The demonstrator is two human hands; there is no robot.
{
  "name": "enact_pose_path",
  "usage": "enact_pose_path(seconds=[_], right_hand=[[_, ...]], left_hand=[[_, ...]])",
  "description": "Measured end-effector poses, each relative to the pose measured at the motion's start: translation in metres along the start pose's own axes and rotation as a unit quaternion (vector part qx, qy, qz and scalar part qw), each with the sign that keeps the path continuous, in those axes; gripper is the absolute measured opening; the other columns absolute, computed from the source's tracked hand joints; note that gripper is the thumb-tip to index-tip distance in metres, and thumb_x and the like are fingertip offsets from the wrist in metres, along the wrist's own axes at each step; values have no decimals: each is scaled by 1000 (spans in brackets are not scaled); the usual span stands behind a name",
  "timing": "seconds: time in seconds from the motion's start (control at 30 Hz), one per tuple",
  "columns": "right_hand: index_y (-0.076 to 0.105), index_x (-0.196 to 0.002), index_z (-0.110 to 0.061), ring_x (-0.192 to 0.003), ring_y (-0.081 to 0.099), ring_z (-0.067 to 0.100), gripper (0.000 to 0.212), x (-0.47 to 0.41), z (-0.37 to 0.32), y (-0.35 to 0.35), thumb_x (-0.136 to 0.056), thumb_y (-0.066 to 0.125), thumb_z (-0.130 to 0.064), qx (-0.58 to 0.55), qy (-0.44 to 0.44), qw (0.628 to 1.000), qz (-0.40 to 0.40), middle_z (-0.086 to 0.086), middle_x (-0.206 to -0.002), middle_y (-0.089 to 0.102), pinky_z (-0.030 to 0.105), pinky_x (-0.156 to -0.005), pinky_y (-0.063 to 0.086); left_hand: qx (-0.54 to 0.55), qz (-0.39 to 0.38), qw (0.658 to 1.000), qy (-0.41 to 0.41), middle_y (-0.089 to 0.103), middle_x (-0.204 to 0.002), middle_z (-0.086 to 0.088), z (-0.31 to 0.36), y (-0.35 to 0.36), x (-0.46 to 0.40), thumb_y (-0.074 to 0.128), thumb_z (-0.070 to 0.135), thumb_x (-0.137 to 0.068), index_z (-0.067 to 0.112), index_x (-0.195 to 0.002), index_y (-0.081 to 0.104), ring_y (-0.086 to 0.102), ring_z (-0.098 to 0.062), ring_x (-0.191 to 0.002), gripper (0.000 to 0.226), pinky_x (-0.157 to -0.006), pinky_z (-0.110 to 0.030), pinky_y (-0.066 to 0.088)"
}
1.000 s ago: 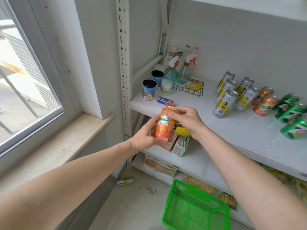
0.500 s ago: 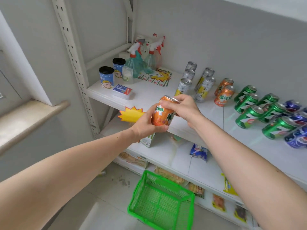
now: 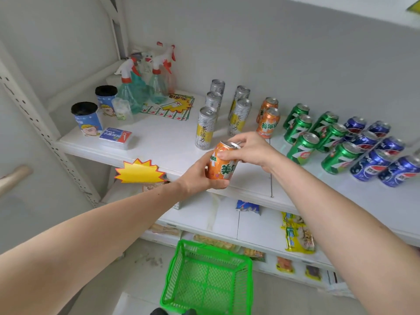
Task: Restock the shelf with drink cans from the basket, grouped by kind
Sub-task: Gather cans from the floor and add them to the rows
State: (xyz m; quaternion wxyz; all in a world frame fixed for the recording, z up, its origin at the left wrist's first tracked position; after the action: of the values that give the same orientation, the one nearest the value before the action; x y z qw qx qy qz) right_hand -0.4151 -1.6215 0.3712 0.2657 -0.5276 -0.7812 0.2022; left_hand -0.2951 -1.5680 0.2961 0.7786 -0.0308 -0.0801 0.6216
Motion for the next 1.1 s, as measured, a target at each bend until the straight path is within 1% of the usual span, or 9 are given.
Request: enact_pose_path(seconds=[0.1,0.17,0.3,0.5,0.57,0.63,0.73,0.83,1.1], right_hand=[[73,-97,-25,-92,70,14,75,-12,16,-16,-33,89,-62,18,17,999,37,-4,-96,74,36,-82,57],[69,-108,-26,-90,69,14,84,-16,23,-27,-35,87,-64,27,31,999,32,-4,-100,72,30,-71,53],[62,-123,-25,-90,61,8,64,-17,36,-51,-65,90,-34,56,68,996,-19,-4,-111,60,29,-67,53],[70,-117,-22,-84,65,12,62,-36,63,-96,-59,91,-28,104,57,992,46,1,-111,68,25,-54,53],[75,-108,-25,-86,68,17,55,-44,71,-109,-55,90,-32,125,55,988,70,1,-105,73,29,-58,57],[77,-101,-26,-92,71,22,55,-50,80,-123,-49,89,-41,154,57,982,93,0,-99,76,39,-76,61],[76,-100,-23,-97,67,21,58,-62,93,-141,-47,92,-43,172,64,976,115,-1,-101,74,40,-88,56],[75,-100,-21,-96,65,21,62,-75,101,-152,-47,92,-50,207,64,968,125,-1,-102,72,35,-83,54],[68,-82,-17,-83,66,24,56,-99,115,-154,-46,90,-53,234,75,962,120,1,-88,70,27,-62,45]], left_hand=[[-30,-6,1000,5,64,-108,6,2,6,-25,83,13,-72,25,-139,41,63,-3,-91,81,-74,-15,53],[-35,-23,999,13,65,-112,1,3,13,-41,84,12,-70,23,-139,42,63,-8,-95,81,-77,-18,53],[-44,-52,997,18,62,-115,-1,6,32,-65,83,10,-70,21,-138,41,62,-6,-96,80,-75,-15,52],[-89,-22,996,-1,61,-120,-4,4,68,-102,83,22,-72,20,-136,40,60,-18,-107,76,-96,-34,50],[-109,-6,994,-19,56,-128,-6,2,76,-113,82,22,-74,17,-139,37,57,-21,-112,79,-98,-35,49],[-137,-1,989,-46,49,-137,-9,-2,84,-122,80,22,-76,15,-142,34,53,-23,-118,81,-97,-34,48],[-261,-2,962,-77,44,-144,-9,-10,90,-137,76,33,-79,14,-145,30,46,-26,-127,83,-102,-33,41],[-349,-2,932,-101,44,-144,-10,-17,93,-150,73,43,-80,12,-146,30,43,-27,-130,85,-104,-34,39],[-419,24,900,-115,53,-133,-9,-25,94,-167,66,50,-82,14,-137,43,48,-27,-123,69,-99,-38,44]])
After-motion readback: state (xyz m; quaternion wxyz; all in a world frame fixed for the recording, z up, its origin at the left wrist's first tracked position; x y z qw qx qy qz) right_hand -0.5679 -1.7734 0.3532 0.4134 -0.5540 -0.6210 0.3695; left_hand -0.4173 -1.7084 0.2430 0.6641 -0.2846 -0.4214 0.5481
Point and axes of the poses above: each hand's wrist, its own x-axis away from the middle knuckle, its own y-axis out of the palm, z = x × y, the point moved 8 cm from there along -x, towards the middle knuckle
